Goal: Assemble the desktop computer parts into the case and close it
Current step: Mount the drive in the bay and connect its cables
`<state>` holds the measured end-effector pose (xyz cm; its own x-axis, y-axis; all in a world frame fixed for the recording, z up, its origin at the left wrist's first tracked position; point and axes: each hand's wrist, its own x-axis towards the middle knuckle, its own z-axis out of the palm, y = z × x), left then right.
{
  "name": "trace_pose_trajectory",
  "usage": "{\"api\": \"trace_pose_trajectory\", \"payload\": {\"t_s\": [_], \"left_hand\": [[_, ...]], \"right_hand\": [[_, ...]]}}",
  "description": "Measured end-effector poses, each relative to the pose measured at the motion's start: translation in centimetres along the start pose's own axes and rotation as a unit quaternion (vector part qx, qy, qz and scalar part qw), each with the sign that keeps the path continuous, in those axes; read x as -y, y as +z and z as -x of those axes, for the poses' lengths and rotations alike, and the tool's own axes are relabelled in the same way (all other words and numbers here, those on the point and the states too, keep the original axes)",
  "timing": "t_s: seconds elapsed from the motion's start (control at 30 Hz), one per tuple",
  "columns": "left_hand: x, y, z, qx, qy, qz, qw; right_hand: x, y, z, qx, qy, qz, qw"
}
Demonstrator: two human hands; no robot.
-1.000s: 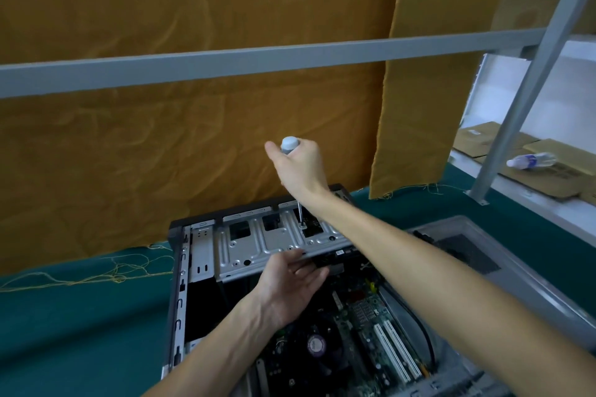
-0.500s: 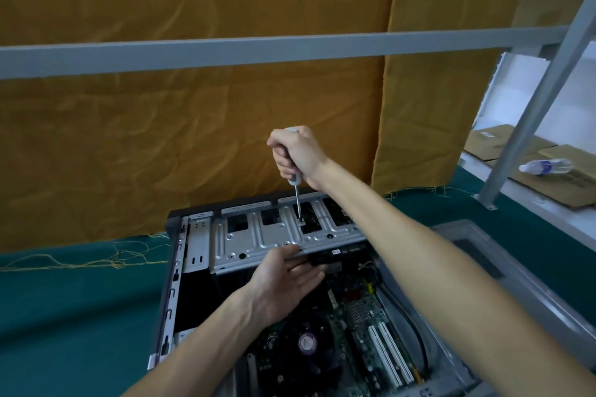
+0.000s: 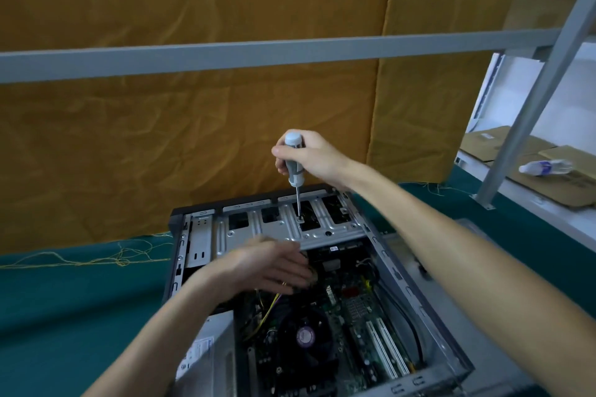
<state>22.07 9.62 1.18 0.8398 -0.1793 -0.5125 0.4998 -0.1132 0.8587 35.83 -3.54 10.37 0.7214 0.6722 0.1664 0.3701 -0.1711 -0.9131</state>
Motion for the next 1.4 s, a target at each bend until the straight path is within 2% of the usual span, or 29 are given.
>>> {"api": "trace_pose_trajectory", "payload": {"t_s": [0.07, 0.13, 0.17, 0.23, 0.33, 0.43, 0.5, 0.67, 0.77, 0.83, 0.9, 0.97, 1.07, 1.13, 1.23, 1.3, 1.4], "left_hand": [[-1.0, -0.8, -0.5, -0.138, 0.107, -0.094, 0.980], [-1.9, -1.1, -1.8, -0.255, 0.206, -0.168, 0.930], [-2.2, -1.1, -2.6, -0.286, 0.245, -0.210, 0.902], [-2.3, -0.8, -4.3, -0.299, 0.291, -0.261, 0.871], [-2.3, -0.9, -6.0, -0.315, 0.331, -0.276, 0.845], [-2.0, -1.2, -7.0, -0.331, 0.369, -0.252, 0.831], [-1.5, -1.2, -7.6, -0.337, 0.380, -0.248, 0.825], [-1.0, -1.1, -8.4, -0.344, 0.389, -0.260, 0.814], [-0.9, -1.4, -8.4, -0.332, 0.393, -0.242, 0.823], [-0.9, -1.4, -8.3, -0.325, 0.394, -0.238, 0.826], [-0.9, -1.5, -8.2, -0.318, 0.395, -0.233, 0.829], [-0.9, -1.5, -8.1, -0.310, 0.403, -0.228, 0.831], [-1.0, -1.3, -7.9, -0.300, 0.417, -0.228, 0.827], [-1.0, -1.1, -7.8, -0.289, 0.424, -0.229, 0.827], [-0.9, -1.3, -7.4, -0.255, 0.389, -0.257, 0.847], [-0.2, -1.6, -6.8, -0.210, 0.333, -0.339, 0.855], [1.2, -1.4, -5.9, -0.165, 0.249, -0.480, 0.825]], "right_hand": [[0.5, -0.8, -0.1, -0.020, -0.046, 0.186, 0.981], [1.4, -1.4, -0.1, -0.037, -0.092, 0.313, 0.945], [1.9, -1.7, -0.2, -0.033, -0.107, 0.359, 0.927], [2.6, -2.0, -0.3, 0.005, -0.106, 0.428, 0.897], [3.4, -2.5, -0.2, 0.087, -0.068, 0.455, 0.883], [3.9, -2.8, -0.3, 0.098, -0.079, 0.493, 0.861], [4.0, -3.0, -0.6, 0.094, -0.081, 0.493, 0.861], [3.1, -3.0, -1.0, 0.053, -0.085, 0.457, 0.884], [2.6, -3.1, -1.1, 0.045, -0.057, 0.372, 0.925], [2.2, -2.6, -1.1, 0.069, -0.002, 0.224, 0.972], [1.3, -1.1, -1.0, 0.105, 0.058, 0.015, 0.993], [-0.2, 0.7, -1.1, 0.051, 0.074, -0.102, 0.991], [-2.1, 2.7, -1.3, -0.102, 0.035, -0.140, 0.984], [-2.6, 3.3, -1.5, -0.155, 0.015, -0.153, 0.976], [-2.8, 3.5, -1.8, -0.195, 0.011, -0.162, 0.967], [-2.9, 3.4, -1.8, -0.210, 0.011, -0.171, 0.963], [-3.2, 3.0, -1.8, -0.206, 0.009, -0.178, 0.962]]}}
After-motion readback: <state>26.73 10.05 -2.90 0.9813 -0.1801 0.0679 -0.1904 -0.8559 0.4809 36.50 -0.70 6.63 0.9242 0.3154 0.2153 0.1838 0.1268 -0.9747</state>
